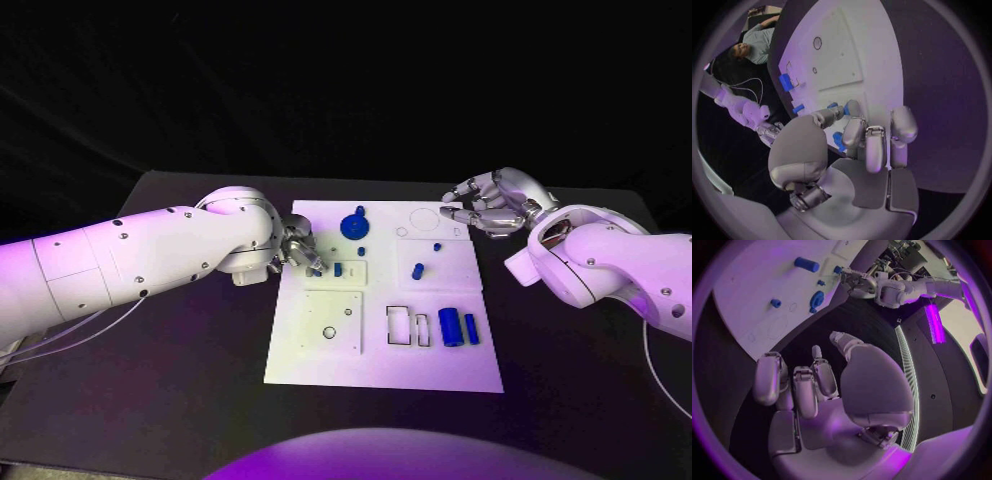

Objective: Assemble the parts on the task board

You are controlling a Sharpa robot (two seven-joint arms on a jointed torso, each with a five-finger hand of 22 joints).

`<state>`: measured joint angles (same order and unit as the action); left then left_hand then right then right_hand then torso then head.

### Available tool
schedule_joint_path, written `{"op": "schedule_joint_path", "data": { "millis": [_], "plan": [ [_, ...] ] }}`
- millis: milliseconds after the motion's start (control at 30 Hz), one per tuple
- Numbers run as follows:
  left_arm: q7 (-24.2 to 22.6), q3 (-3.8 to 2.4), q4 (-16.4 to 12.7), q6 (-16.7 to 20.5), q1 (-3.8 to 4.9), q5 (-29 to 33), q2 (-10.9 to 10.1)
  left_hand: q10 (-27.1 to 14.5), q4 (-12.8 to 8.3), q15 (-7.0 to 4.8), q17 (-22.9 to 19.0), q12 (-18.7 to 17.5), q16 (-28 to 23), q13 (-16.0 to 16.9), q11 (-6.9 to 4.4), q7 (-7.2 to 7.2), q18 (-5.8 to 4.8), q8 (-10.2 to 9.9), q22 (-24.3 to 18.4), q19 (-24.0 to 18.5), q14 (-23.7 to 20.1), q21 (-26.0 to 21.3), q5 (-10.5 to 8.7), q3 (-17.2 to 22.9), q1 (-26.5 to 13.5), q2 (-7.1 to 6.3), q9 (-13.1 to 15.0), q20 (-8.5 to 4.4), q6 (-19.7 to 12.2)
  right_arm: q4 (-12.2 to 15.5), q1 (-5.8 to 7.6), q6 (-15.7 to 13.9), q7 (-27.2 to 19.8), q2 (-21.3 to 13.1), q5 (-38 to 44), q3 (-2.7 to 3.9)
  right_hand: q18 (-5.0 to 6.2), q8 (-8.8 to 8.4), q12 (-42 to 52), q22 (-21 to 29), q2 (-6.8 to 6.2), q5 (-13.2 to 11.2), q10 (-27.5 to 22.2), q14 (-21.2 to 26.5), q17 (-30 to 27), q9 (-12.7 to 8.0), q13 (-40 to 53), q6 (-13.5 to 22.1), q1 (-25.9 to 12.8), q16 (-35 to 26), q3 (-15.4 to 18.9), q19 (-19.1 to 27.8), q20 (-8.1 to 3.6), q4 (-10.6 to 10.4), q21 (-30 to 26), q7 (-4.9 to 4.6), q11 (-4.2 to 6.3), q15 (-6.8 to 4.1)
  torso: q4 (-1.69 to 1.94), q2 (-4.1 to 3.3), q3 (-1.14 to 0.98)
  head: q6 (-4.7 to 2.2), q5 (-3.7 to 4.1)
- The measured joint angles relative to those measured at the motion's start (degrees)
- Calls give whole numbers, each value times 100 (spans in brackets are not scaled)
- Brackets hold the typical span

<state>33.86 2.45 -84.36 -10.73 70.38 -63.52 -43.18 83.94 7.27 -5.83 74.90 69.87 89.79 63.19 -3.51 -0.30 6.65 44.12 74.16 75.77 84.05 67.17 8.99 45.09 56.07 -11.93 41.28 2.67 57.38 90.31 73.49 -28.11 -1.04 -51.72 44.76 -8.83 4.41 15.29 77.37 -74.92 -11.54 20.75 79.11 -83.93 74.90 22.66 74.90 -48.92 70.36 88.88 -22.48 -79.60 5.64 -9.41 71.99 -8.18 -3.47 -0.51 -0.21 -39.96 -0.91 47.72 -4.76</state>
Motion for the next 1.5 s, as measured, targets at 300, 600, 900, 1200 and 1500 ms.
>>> {"op": "schedule_joint_path", "data": {
  "millis": [300,600,900,1200,1500],
  "plan": [
    [2,4,35,20,-5,21,6,0,239,0,0,0,0,0,1,-36,0,-135,16,0,0,-50,-184,-383,1,1,44,0,31,4,0,-3,0,-7,0,0,0,0,0,1,0,0,0,0,0,0,0,0,0,0,0,0,0,0,0,0,0,0,1,-2,2,-4,2],
    [26,6,70,36,-7,34,6,1,874,0,0,-19,0,-1,1,-10,0,-310,47,0,0,-95,-131,-1396,373,20,137,0,91,5,0,-6,0,-10,0,0,0,0,0,1,0,0,0,0,0,-1,-9,0,0,-23,0,0,0,0,0,0,0,0,2,0,3,-3,5],
    [69,5,92,65,-7,51,4,1,955,1,0,-47,0,-34,2,-2,0,-378,56,-1,0,-116,-80,-1782,422,21,163,-1,99,5,0,-11,-5,-10,0,0,0,0,0,2,0,0,0,0,0,-2,-12,21,0,-22,0,4,-4,0,-27,21,0,0,-1,3,3,-9,7],
    [88,5,77,151,-10,65,-23,1,955,1,0,-66,0,-61,2,20,0,-428,62,-1,0,-159,3,-1950,459,58,174,-1,120,1,0,-11,-8,-10,0,0,-1,0,0,-3,0,0,0,0,4,-2,-14,41,0,-22,0,21,-21,0,-49,1,0,0,2,3,5,-27,29],
    [70,-12,24,412,-17,210,-92,1,956,1,0,-181,0,-189,3,20,0,-465,28,-23,0,-243,121,-2030,481,81,195,-22,120,-8,-4,-11,-11,7,0,0,-1,0,0,-3,0,0,0,0,4,3,-14,40,0,-23,0,21,-21,0,-49,1,0,0,2,3,7,-48,77]
  ]
}}
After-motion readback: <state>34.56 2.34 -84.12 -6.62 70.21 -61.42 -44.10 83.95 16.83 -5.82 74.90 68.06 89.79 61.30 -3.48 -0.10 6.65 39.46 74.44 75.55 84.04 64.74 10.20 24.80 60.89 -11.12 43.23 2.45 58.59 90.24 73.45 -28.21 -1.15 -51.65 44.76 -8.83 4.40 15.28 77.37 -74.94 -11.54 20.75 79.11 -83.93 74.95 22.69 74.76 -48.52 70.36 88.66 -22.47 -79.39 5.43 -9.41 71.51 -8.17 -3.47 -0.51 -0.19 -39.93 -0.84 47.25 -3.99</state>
